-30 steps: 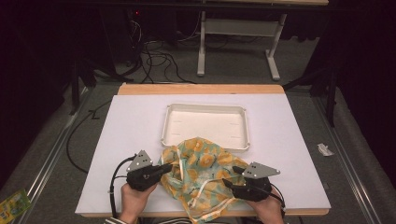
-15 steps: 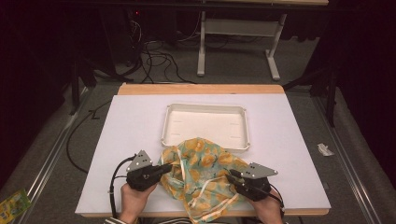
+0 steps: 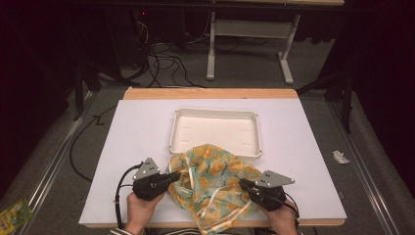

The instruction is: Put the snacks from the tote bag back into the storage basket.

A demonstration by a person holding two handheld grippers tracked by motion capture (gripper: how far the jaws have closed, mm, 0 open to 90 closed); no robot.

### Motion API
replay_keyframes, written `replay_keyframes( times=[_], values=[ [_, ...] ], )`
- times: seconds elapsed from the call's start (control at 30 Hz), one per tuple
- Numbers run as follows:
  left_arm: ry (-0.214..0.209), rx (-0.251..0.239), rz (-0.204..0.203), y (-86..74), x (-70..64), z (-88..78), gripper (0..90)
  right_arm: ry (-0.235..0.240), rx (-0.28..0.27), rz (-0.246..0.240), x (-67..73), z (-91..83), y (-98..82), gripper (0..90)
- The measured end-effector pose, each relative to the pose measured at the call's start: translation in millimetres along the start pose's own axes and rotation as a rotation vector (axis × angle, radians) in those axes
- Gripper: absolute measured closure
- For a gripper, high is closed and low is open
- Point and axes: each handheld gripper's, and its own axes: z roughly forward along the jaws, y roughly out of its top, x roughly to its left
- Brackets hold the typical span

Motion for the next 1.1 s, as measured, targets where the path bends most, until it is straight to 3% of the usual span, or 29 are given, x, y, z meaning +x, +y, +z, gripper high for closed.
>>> replay_keyframes(
  times=[0.03,0.17,0.53,0.63,0.93,1.1],
  values=[
    [0.000,-0.001,0.000,0.0,0.0,-0.1,90.0,-0.007,-0.001,-0.005,0.6,0.6,0.2,71.8],
    [-0.001,-0.002,0.000,0.0,0.1,-0.2,90.0,-0.011,0.017,-0.021,2.5,4.1,0.9,62.8],
    [-0.003,-0.004,-0.001,-0.1,0.1,-0.1,90.0,-0.011,0.064,-0.062,9.0,11.5,0.8,58.7],
    [-0.005,-0.004,-0.001,-0.1,-0.3,0.0,90.0,-0.022,0.077,-0.066,9.2,14.0,0.0,63.2],
    [-0.006,-0.004,-0.002,0.4,-0.2,-0.8,90.0,-0.010,0.087,-0.054,3.9,19.8,0.1,88.7],
    [-0.008,-0.004,0.001,1.2,-1.1,-0.6,90.0,0.001,0.081,-0.050,3.6,19.3,0.9,90.0]
  ],
)
